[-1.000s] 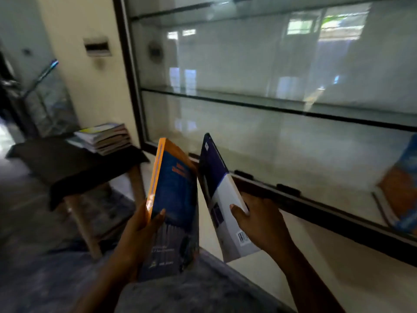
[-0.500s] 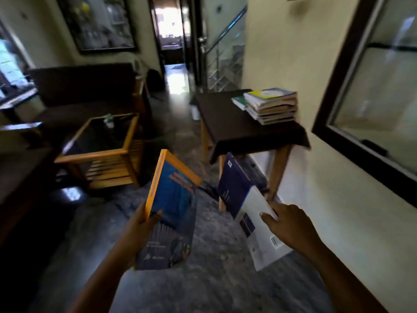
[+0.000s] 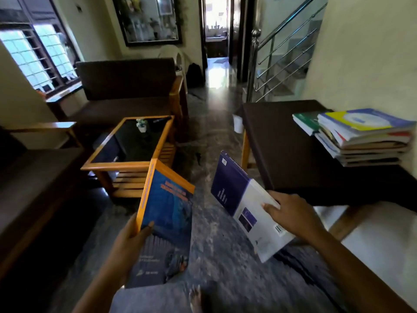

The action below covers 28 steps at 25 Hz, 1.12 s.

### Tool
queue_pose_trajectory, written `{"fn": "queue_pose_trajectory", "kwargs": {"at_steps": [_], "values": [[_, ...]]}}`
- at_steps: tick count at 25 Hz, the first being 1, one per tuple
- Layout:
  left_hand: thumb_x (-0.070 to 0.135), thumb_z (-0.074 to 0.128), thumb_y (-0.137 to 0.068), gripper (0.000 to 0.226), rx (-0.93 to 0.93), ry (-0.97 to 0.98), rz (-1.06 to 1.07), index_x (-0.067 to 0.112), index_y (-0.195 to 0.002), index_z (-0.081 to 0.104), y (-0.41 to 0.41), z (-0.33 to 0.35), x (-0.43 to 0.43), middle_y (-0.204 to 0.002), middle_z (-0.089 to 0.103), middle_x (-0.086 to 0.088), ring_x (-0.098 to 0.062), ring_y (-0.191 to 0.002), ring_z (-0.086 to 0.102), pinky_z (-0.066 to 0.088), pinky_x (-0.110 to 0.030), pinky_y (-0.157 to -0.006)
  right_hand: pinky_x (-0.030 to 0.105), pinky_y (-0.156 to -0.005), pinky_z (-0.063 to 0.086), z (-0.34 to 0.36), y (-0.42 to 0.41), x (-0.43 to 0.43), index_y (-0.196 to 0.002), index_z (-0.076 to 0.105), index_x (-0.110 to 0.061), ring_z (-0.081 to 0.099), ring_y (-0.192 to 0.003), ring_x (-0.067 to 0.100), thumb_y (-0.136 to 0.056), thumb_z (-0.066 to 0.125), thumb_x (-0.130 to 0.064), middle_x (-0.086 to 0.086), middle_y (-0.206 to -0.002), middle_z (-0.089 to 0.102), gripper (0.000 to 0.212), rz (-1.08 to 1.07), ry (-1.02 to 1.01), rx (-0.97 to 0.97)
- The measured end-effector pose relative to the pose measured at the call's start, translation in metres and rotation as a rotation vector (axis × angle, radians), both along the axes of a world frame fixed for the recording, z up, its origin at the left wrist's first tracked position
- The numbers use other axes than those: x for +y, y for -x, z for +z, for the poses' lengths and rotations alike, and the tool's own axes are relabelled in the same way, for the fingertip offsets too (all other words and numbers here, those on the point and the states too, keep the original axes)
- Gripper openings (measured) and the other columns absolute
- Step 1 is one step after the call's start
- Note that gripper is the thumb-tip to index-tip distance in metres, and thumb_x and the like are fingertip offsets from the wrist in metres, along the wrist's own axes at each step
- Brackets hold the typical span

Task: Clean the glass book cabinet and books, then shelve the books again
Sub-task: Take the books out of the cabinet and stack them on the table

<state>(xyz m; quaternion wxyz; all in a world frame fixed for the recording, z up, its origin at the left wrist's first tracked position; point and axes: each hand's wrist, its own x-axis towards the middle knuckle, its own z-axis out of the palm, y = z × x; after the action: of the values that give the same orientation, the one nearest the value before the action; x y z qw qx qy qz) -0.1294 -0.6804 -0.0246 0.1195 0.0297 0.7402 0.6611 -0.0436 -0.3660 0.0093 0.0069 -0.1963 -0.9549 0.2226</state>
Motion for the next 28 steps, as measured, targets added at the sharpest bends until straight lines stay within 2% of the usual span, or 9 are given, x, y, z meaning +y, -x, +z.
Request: {"fn": "queue_pose_trajectory", "kwargs": {"at_steps": [5,8,12,14,17,21,24,26,28], "values": [[0.004,0.049,-0.092,0.032,0.031,-0.052,-0.202,0.013,-0.123,0.052,0.185,0.014,0.087,-0.110,0.066,-0.011,-0.022,-0.091,0.067,0.053,-0.033,-0.070,0.035,-0.085,0.047,0.013,0.136,0.057,-0.123,0.053,-0.029,0.058,-0.105,0.032,-0.092,0.049,-0.040,0.006,-0.115,0.065,0.033,-0.227,-0.053,0.118],[0.001,0.048,-0.092,0.026,0.036,-0.103,-0.301,0.018,-0.111,0.056,0.266,0.029,0.151,-0.098,0.068,-0.006,-0.015,-0.082,0.069,0.056,-0.027,-0.064,0.039,-0.084,0.048,0.020,0.188,0.094,-0.120,0.055,-0.027,0.059,-0.104,0.034,-0.091,0.050,-0.039,0.009,-0.112,0.066,0.032,-0.402,-0.072,0.193],[0.005,0.050,-0.093,0.021,0.008,-0.132,-0.444,0.023,-0.101,0.058,0.354,0.034,0.248,-0.105,0.067,-0.013,-0.022,-0.086,0.067,0.053,-0.040,-0.075,0.040,-0.084,0.048,0.029,0.245,0.157,-0.121,0.056,-0.019,0.058,-0.104,0.035,-0.091,0.051,-0.036,0.013,-0.113,0.065,0.035,-0.587,-0.162,0.251],[0.005,0.049,-0.094,0.020,-0.019,-0.166,-0.522,0.021,-0.101,0.057,0.391,0.035,0.302,-0.099,0.068,-0.009,-0.017,-0.076,0.068,0.053,-0.034,-0.066,0.037,-0.085,0.045,0.031,0.275,0.198,-0.124,0.054,-0.015,0.057,-0.107,0.035,-0.092,0.051,-0.034,0.016,-0.115,0.063,0.038,-0.679,-0.216,0.276],[0.005,0.047,-0.095,0.016,-0.071,-0.213,-0.620,0.016,-0.101,0.057,0.437,0.039,0.380,-0.086,0.069,-0.004,-0.011,-0.063,0.068,0.052,-0.025,-0.050,0.035,-0.084,0.043,0.041,0.313,0.257,-0.130,0.049,-0.015,0.055,-0.109,0.035,-0.095,0.047,-0.034,0.016,-0.119,0.060,0.040,-0.791,-0.283,0.222],[0.010,0.049,-0.094,0.016,-0.120,-0.230,-0.785,0.014,-0.109,0.056,0.510,0.045,0.488,-0.098,0.069,-0.012,-0.014,-0.070,0.070,0.053,-0.027,-0.055,0.035,-0.079,0.046,0.056,0.363,0.341,-0.126,0.050,-0.019,0.057,-0.104,0.035,-0.095,0.045,-0.035,0.013,-0.116,0.061,0.036,-0.899,-0.385,0.163],[0.010,0.049,-0.093,0.020,-0.165,-0.248,-0.894,0.014,-0.112,0.056,0.550,0.043,0.555,-0.098,0.069,-0.012,-0.017,-0.070,0.070,0.054,-0.027,-0.054,0.030,-0.068,0.045,0.074,0.386,0.388,-0.127,0.052,-0.015,0.061,-0.090,0.031,-0.096,0.044,-0.027,0.013,-0.105,0.065,0.034,-0.922,-0.464,0.076],[0.010,0.050,-0.093,0.018,-0.201,-0.241,-0.957,0.014,-0.108,0.058,0.569,0.045,0.591,-0.095,0.070,-0.013,-0.018,-0.068,0.070,0.054,-0.029,-0.052,0.027,-0.060,0.040,0.083,0.399,0.409,-0.124,0.054,-0.016,0.060,-0.077,0.028,-0.095,0.044,-0.023,0.012,-0.098,0.066,0.032,-0.961,-0.587,-0.025],[0.006,0.049,-0.093,0.015,-0.233,-0.231,-1.035,0.011,-0.102,0.060,0.587,0.047,0.631,-0.083,0.072,-0.010,-0.017,-0.063,0.070,0.054,-0.027,-0.048,0.026,-0.060,0.037,0.079,0.421,0.429,-0.121,0.055,-0.019,0.060,-0.077,0.027,-0.094,0.045,-0.024,0.008,-0.096,0.066,0.029,-1.015,-0.660,-0.160]]}}
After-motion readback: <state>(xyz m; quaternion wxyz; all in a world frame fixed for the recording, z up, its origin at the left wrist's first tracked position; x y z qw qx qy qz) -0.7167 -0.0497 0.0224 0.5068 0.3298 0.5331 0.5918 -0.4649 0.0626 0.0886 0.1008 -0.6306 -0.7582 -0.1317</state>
